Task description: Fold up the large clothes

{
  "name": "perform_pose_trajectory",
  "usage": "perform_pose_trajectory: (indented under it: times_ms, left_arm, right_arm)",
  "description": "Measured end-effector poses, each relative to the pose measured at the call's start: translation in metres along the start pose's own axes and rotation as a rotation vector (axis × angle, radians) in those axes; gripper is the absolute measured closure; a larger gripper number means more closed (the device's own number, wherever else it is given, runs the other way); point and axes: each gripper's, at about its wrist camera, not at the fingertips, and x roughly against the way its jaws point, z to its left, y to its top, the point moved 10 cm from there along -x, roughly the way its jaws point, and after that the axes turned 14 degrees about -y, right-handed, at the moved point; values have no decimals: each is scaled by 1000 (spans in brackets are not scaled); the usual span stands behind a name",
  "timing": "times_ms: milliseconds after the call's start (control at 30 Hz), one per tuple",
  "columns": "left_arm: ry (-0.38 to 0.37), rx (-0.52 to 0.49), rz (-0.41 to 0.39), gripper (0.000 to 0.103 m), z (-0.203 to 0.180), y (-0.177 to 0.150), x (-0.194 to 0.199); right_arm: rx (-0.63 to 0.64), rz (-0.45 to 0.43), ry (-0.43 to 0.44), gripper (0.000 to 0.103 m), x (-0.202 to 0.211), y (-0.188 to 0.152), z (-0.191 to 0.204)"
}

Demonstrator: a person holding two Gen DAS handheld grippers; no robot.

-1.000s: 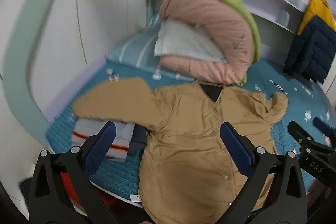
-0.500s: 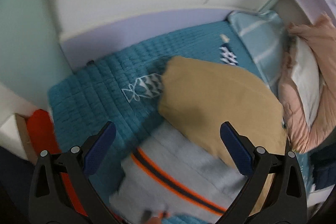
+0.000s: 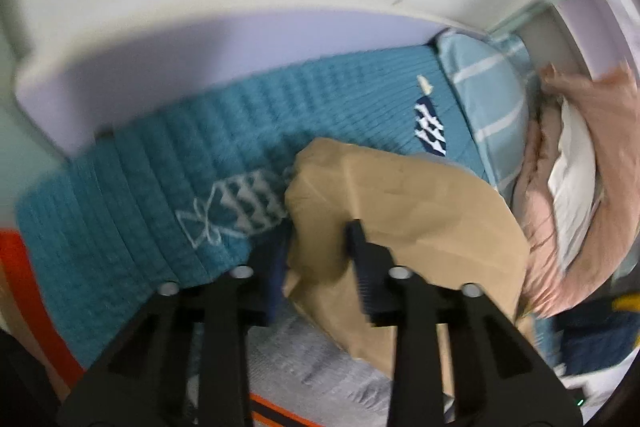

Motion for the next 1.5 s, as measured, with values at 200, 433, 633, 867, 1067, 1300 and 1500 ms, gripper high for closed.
perform_pose_trajectory:
  times_ms: [200, 433, 633, 867, 1067, 1300, 1500]
  left_arm:
    - [-136, -64, -43, 86, -40, 10, 27]
    - [-216, -78, -56, 87, -72, 10, 48]
    - [-339, -252, -34, 92, -173, -22, 62]
    - [-494, -436, 73, 94, -311, -106, 28]
    - [-405, -483, 111, 94, -350, -148, -28]
    - [-107, -519, 52, 59, -263, -117, -17]
    - [104, -584, 62, 31, -206, -112, -31]
  right_arm:
    - [20, 97, 125, 81, -29, -9, 37]
    - [-14, 253, 200, 94, -71, -42, 58]
    - [-77, 279, 334, 99, -61, -36, 47]
    - [-49, 163, 326, 96, 0, -19, -32]
    - [-61, 106, 194, 96, 40, -25, -146]
    - [-149, 160, 162, 92, 34, -54, -192]
    - [-116, 136, 173, 77, 45, -49, -191]
